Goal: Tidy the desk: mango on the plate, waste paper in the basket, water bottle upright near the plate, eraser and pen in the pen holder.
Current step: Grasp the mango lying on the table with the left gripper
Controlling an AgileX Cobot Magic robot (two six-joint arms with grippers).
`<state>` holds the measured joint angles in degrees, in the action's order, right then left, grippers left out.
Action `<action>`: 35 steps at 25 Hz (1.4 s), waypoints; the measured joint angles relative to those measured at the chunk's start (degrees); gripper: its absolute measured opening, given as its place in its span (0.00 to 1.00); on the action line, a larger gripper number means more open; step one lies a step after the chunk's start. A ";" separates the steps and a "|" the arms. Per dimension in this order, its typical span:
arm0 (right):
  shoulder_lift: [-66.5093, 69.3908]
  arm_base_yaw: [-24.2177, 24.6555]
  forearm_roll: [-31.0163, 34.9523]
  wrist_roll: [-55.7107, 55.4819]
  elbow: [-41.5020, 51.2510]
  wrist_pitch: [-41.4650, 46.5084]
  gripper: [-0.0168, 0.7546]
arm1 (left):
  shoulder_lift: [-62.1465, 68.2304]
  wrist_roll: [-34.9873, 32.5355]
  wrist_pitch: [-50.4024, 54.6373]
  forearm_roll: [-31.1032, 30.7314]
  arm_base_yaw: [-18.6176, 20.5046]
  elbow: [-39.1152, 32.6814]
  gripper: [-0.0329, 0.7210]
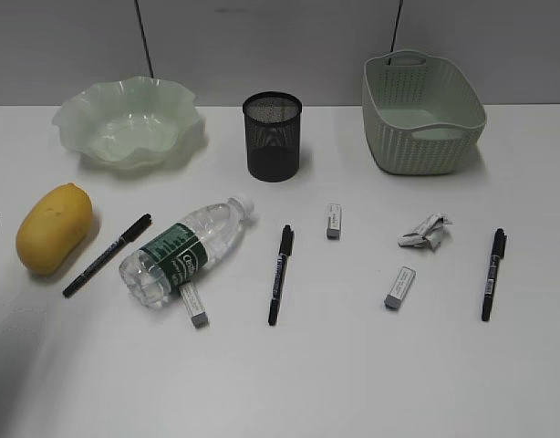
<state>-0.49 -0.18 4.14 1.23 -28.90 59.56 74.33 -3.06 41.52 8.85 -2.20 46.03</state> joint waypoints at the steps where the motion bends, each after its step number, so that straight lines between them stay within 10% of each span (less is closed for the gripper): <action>1: 0.00 0.00 0.00 0.00 0.00 0.00 0.78 | 2.62 -0.34 -0.38 -0.11 -0.33 1.39 0.94; 17: 0.00 0.00 0.00 0.00 0.00 0.00 0.78 | 31.07 -1.07 -1.08 -4.97 -3.25 18.00 0.94; 35: 0.00 0.00 0.00 0.00 0.00 0.02 0.78 | 38.65 -1.07 -4.62 -5.52 -3.26 20.73 0.80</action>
<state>-0.49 -0.18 4.14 1.23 -28.90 59.58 112.98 -4.13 36.90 3.33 -5.46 66.76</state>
